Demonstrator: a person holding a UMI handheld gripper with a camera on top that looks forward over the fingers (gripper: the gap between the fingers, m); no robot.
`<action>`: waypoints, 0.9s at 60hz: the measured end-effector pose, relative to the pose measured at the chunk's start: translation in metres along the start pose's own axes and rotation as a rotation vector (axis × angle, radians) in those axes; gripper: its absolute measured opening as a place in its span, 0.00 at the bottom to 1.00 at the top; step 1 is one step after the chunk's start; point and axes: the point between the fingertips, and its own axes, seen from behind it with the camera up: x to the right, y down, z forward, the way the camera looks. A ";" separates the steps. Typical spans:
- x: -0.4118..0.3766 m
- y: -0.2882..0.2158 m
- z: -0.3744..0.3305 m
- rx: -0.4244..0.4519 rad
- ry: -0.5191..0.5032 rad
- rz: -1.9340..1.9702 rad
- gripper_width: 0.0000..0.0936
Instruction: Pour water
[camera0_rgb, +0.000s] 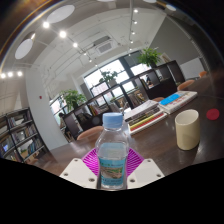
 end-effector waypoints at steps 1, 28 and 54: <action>0.003 -0.006 0.003 0.006 -0.003 0.045 0.31; 0.066 -0.124 0.011 0.320 -0.159 1.196 0.31; 0.118 -0.160 -0.020 0.534 -0.214 1.819 0.34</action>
